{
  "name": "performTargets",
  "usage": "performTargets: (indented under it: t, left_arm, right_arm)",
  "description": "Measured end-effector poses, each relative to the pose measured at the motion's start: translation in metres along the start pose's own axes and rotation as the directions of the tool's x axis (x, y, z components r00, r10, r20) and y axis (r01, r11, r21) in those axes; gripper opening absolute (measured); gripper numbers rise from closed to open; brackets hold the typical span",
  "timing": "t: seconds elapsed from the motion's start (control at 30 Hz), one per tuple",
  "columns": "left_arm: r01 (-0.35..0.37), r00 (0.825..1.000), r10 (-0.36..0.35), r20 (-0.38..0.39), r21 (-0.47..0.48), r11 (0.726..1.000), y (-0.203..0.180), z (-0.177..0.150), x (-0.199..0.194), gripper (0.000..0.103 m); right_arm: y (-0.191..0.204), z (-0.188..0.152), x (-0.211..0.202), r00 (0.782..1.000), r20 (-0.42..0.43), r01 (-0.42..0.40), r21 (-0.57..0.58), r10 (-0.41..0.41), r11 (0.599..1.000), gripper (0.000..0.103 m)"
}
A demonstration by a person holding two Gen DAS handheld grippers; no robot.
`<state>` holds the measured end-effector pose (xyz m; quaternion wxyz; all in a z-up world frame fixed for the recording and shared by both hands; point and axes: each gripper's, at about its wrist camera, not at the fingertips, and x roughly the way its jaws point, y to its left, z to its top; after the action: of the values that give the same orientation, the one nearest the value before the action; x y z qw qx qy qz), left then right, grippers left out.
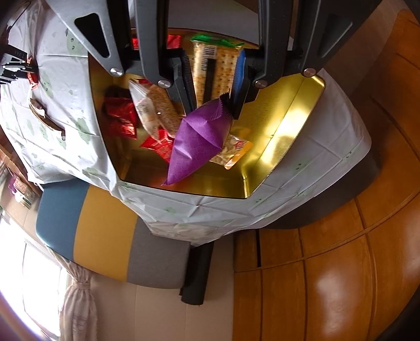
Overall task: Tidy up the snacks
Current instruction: 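Lower the purple packet into the tin with the left tool and release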
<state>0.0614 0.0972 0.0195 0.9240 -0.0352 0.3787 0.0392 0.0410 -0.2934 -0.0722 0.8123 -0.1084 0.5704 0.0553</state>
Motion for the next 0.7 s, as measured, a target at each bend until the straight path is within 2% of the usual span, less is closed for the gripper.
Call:
performTargets:
  t: [0.23,0.43,0.7]
  left_arm:
    - [-0.001,1.000,0.001,-0.012,-0.019,1.000,0.007,-0.001,0.007,0.026]
    - [0.025,0.999,-0.027,-0.042,-0.046,0.999,0.010,-0.002,0.013,0.026]
    - [0.022,0.999,-0.023,-0.032,-0.034,0.999,0.008,-0.002,0.012,0.026]
  right_arm:
    - [0.000,0.000,0.000,1.000,0.000,0.001,-0.001,-0.001,1.000,0.024]
    - [0.000,0.000,0.000,1.000,0.002,0.003,-0.005,-0.003,1.000,0.024]
    - [0.001,0.000,0.000,1.000,0.005,0.010,-0.012,-0.010,1.000,0.024]
